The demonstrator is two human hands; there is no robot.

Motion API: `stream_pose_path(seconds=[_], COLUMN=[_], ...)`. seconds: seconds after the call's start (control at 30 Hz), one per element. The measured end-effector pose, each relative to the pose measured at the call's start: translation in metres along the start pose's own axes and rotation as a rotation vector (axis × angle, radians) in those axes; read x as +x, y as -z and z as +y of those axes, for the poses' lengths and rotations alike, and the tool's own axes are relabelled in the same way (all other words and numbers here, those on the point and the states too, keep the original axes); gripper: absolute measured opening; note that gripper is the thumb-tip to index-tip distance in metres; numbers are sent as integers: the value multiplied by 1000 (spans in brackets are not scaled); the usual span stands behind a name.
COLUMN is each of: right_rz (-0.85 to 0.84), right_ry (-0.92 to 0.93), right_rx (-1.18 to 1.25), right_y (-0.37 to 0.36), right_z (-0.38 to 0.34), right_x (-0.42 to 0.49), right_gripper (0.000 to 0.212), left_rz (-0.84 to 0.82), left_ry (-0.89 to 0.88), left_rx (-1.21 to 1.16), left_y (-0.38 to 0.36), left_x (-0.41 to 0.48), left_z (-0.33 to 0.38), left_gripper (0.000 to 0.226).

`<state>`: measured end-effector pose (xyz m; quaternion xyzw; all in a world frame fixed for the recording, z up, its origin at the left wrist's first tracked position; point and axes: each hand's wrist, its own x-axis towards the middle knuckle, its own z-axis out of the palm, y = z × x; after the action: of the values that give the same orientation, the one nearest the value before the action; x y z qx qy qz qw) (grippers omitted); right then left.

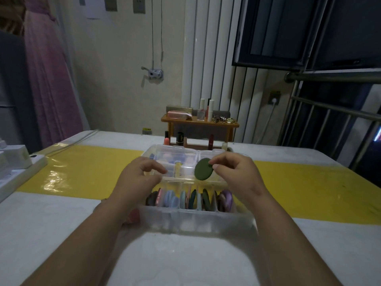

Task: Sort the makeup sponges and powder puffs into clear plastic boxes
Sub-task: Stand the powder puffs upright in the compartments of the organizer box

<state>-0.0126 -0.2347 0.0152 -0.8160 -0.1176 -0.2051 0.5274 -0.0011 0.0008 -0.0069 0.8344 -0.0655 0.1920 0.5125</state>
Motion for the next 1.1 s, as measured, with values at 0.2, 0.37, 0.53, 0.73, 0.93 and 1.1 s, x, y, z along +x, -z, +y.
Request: stream_pose_path(seconds=[0.2, 0.37, 0.53, 0.73, 0.93, 1.1], right_rz=[178, 238, 262, 233, -115, -214], right_ry=[-16, -58, -81, -90, -218, -237], right_rx=[-97, -222, -278, -398, -687, -744], right_y=[11, 15, 18, 19, 17, 19], right_z=[5, 6, 3, 4, 4, 9], right_x=[3, 2, 1, 0, 1, 3], right_gripper=[19, 22, 24, 25, 9, 8], left_rz=[100, 40, 80, 113, 111, 181], left_ry=[202, 279, 266, 274, 305, 298], left_rx=[6, 5, 19, -3, -58, -95], left_y=[3, 0, -1, 2, 5, 10], left_x=[8, 9, 7, 8, 12, 15], left_z=[-12, -15, -15, -18, -21, -24], left_gripper=[31, 32, 29, 29, 32, 23])
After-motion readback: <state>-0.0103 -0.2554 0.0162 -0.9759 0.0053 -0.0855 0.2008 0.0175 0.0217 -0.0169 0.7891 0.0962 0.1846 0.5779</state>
